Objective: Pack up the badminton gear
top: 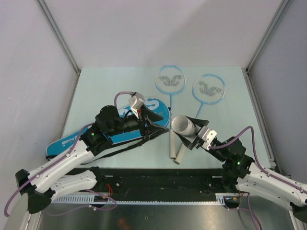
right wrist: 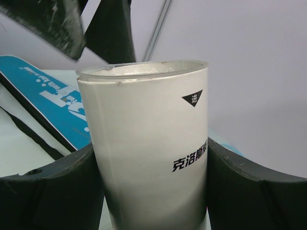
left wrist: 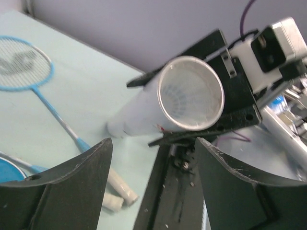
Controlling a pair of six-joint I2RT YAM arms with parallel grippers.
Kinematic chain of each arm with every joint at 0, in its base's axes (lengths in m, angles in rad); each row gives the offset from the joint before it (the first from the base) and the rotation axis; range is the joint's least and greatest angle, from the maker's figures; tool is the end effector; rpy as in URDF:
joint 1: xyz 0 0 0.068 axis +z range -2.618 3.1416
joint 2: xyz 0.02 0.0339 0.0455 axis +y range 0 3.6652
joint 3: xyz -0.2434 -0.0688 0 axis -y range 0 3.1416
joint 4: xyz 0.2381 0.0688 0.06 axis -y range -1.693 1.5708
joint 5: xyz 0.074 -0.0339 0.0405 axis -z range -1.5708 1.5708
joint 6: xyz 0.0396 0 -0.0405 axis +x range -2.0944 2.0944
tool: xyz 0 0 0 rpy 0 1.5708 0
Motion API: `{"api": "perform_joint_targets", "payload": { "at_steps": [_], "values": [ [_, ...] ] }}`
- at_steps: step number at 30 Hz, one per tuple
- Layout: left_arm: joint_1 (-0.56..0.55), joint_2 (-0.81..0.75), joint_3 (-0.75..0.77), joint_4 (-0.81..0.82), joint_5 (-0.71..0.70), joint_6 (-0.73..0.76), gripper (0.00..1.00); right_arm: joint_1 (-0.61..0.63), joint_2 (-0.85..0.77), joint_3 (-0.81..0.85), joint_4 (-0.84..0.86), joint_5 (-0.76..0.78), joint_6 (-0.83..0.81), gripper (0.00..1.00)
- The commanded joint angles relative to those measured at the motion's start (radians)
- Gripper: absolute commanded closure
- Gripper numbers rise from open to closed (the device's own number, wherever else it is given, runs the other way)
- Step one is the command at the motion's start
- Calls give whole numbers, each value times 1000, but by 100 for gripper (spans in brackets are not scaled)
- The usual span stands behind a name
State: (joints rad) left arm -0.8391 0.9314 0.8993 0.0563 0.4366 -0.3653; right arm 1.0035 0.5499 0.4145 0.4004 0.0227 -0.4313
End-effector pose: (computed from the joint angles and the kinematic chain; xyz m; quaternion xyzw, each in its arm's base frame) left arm 0.1375 -0.1782 0.3638 0.3107 0.6265 -0.5204 0.4900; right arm 0.0900 0.1396 0.2978 -0.3926 0.4637 0.2175 0.7639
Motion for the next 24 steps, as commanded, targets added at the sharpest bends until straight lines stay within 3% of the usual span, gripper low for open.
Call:
{"api": "perform_joint_targets", "payload": {
  "at_steps": [1, 11, 13, 14, 16, 19, 24],
  "values": [
    [8, 4, -20, -44, 138, -52, 25, -6, 19, -16, -49, 45, 118, 82],
    [26, -6, 30, 19, 156, -84, 21, -6, 50, -16, -61, 69, 114, 82],
    [37, -34, 30, -7, 122, -78, 21, -8, 54, -7, -92, 167, 155, 83],
    [49, -46, 29, -28, 84, -78, 21, -12, 83, 22, -122, 347, 179, 82],
    [61, -71, 36, -125, -48, -64, 19, -57, 122, 61, -242, 500, 215, 82],
    [75, -83, 36, -190, -159, -41, 19, -205, 217, 118, -336, 618, 275, 74],
    [77, -97, 47, -243, -211, 18, 19, -607, 358, 164, -354, 452, 336, 74]
  ]
}}
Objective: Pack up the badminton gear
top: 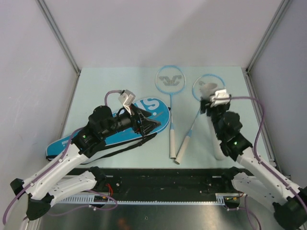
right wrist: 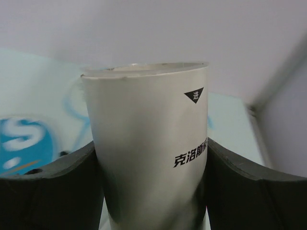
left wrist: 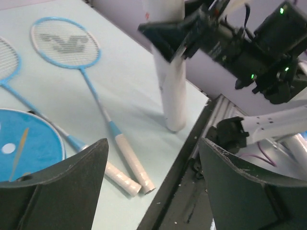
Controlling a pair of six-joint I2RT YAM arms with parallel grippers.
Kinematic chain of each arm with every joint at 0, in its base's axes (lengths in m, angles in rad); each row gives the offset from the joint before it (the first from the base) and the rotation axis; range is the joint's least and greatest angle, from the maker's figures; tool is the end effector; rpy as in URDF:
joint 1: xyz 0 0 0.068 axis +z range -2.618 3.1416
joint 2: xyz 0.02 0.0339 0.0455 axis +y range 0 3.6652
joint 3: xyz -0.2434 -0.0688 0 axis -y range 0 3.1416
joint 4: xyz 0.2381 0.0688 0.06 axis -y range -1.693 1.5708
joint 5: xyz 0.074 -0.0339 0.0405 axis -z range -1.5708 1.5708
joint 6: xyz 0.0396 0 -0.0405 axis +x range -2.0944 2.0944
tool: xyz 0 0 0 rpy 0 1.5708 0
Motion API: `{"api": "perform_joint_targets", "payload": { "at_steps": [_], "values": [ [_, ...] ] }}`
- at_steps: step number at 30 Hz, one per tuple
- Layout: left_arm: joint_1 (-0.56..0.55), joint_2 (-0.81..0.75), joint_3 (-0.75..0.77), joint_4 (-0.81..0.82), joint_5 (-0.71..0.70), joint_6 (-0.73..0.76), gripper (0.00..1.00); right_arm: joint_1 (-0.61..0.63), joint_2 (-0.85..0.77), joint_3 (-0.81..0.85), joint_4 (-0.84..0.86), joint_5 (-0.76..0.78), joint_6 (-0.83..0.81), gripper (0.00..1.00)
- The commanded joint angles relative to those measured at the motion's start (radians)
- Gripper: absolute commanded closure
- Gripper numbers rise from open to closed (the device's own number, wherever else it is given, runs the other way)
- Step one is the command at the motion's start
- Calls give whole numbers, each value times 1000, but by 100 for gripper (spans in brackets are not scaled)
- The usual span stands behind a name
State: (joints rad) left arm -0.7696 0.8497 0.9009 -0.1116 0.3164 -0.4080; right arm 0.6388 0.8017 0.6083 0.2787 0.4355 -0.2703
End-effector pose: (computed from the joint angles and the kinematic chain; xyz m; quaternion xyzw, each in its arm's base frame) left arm 0.1390 -0.1518 0.3617 0.2355 0.6879 -0.4713 0.4992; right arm 0.1749 0.1091 0.3109 -0.1470 0.6632 -0.0119 0.7338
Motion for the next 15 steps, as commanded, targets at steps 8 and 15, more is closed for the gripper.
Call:
{"api": "perform_joint_targets", "payload": {
  "at_steps": [8, 15],
  "values": [
    [7, -47, 17, -123, -97, 159, 18, -700, 608, 207, -231, -127, 66, 74],
    [-6, -80, -40, -122, -92, 190, 18, -840, 970, 410, -260, -219, -53, 73]
  ]
}}
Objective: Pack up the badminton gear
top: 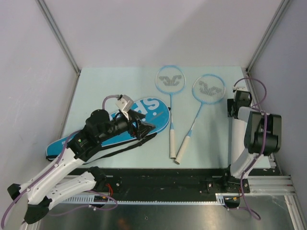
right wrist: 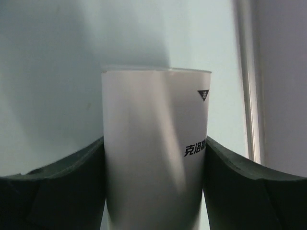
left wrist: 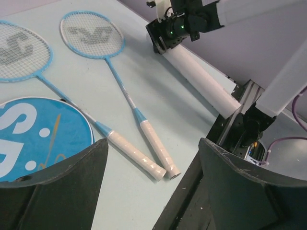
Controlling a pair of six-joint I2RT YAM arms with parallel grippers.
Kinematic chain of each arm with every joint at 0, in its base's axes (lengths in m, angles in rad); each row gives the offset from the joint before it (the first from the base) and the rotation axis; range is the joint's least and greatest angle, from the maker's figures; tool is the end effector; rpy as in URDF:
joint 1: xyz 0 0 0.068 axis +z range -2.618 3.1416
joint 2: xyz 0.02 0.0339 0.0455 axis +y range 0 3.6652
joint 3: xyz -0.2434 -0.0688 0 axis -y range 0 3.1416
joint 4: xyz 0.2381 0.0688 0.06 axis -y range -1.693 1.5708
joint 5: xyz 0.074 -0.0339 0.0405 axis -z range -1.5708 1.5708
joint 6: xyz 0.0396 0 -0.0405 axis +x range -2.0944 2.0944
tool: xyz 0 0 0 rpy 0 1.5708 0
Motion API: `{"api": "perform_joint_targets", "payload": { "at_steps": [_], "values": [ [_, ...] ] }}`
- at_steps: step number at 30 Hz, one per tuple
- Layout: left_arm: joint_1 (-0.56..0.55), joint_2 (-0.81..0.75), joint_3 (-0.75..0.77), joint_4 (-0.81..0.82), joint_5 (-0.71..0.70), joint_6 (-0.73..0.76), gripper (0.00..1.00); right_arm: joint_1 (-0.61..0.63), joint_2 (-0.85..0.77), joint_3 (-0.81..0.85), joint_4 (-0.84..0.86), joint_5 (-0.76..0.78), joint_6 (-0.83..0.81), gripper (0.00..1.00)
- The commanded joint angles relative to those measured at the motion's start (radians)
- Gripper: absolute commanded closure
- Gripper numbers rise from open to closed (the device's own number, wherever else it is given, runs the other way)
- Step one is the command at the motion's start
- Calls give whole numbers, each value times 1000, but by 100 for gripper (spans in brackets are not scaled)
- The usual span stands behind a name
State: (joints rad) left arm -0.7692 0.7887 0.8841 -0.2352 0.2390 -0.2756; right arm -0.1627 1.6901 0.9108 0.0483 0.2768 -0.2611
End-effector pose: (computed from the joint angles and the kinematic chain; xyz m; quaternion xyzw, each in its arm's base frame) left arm 0.1308 -0.1397 0.3529 0.2589 0.7076 -0.4030 0.5195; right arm 0.3377 -0.0664 0.1557 0.0117 0.9061 -0.2081 0.3682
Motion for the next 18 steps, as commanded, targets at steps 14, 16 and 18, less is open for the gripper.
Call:
{"api": "perform_joint_targets", "payload": {
  "at_steps": [14, 16, 18],
  "values": [
    [-76, 9, -56, 5, -93, 98, 19, -67, 289, 358, -255, -191, -158, 49],
    [-76, 18, -53, 4, -95, 99, 19, -75, 309, 407, -321, -225, -141, 41],
    [-76, 29, -54, 4, -93, 101, 19, -74, 328, 428, -367, -248, -150, 35]
  ]
}}
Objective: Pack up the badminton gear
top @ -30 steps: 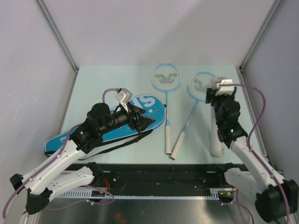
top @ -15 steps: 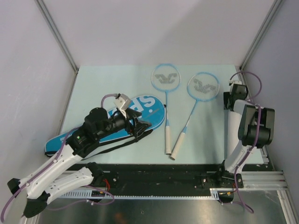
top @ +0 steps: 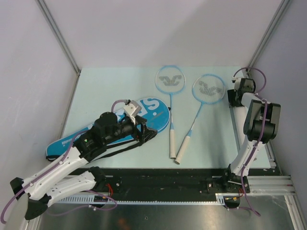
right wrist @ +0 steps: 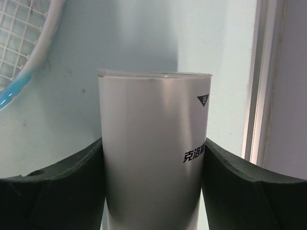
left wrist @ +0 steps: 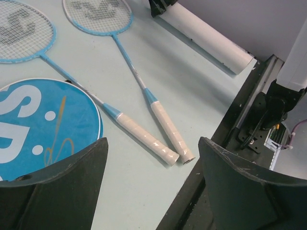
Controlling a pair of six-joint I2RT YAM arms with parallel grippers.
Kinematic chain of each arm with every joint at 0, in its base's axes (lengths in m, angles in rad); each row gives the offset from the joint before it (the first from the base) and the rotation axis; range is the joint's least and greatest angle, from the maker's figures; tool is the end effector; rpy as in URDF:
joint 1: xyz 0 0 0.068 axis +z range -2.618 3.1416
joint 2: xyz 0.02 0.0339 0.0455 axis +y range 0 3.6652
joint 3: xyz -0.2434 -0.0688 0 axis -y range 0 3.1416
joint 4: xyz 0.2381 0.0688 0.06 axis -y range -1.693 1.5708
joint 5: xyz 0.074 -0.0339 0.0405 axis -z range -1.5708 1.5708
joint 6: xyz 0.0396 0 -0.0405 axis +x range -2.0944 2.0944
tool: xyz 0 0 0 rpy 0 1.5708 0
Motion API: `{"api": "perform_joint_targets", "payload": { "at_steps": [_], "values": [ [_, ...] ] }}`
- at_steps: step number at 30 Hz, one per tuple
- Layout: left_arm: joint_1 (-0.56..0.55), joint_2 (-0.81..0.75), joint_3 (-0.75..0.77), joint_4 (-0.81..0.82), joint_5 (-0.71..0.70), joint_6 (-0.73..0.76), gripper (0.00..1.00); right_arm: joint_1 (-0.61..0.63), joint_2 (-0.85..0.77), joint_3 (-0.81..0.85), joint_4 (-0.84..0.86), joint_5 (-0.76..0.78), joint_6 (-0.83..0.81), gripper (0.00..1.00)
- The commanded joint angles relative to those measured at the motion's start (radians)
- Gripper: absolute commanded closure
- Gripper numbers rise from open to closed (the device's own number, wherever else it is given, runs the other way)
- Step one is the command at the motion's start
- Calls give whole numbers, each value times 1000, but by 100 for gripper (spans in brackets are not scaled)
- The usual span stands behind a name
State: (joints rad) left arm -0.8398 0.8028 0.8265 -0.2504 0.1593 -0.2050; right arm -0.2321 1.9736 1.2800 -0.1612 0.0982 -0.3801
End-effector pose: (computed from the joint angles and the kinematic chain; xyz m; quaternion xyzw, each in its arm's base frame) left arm 0.1273 -0.1514 0.3288 0.2905 0.7256 -0.3636 0.5068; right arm 0.3994 -0.0984 0.1458 -0.0520 0.9342 -0.1493 0.3199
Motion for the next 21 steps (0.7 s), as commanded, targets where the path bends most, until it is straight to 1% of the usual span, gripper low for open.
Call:
{"api": "perform_joint_targets", "payload": {
  "at_steps": [1, 8, 9, 10, 12, 13, 15, 20, 21],
  "values": [
    [-7, 16, 3, 20, -11, 30, 19, -3, 54, 80, -170, -75, -34, 31],
    [-4, 36, 0, 20, -11, 26, 19, -10, 87, 127, -218, -86, -17, 21],
    [-2, 38, -1, 20, -10, 26, 19, -10, 85, 127, -218, -112, -16, 14],
    [-1, 41, -1, 22, -9, 26, 19, -10, 82, 130, -216, -115, -14, 10],
    [4, 42, -1, 22, -4, 24, 19, -13, 84, 145, -224, -120, -11, 8],
    [5, 45, -1, 22, -1, 24, 19, -13, 84, 150, -222, -117, -6, 2],
    [11, 50, -1, 23, 2, 21, 20, -10, 76, 165, -221, -111, 3, 0],
    [24, 52, -6, 23, 13, 19, 20, -9, 39, 216, -231, -98, 41, 0],
    [28, 53, -9, 22, 13, 18, 20, -9, 10, 222, -230, -62, 56, 0]
  ]
}}
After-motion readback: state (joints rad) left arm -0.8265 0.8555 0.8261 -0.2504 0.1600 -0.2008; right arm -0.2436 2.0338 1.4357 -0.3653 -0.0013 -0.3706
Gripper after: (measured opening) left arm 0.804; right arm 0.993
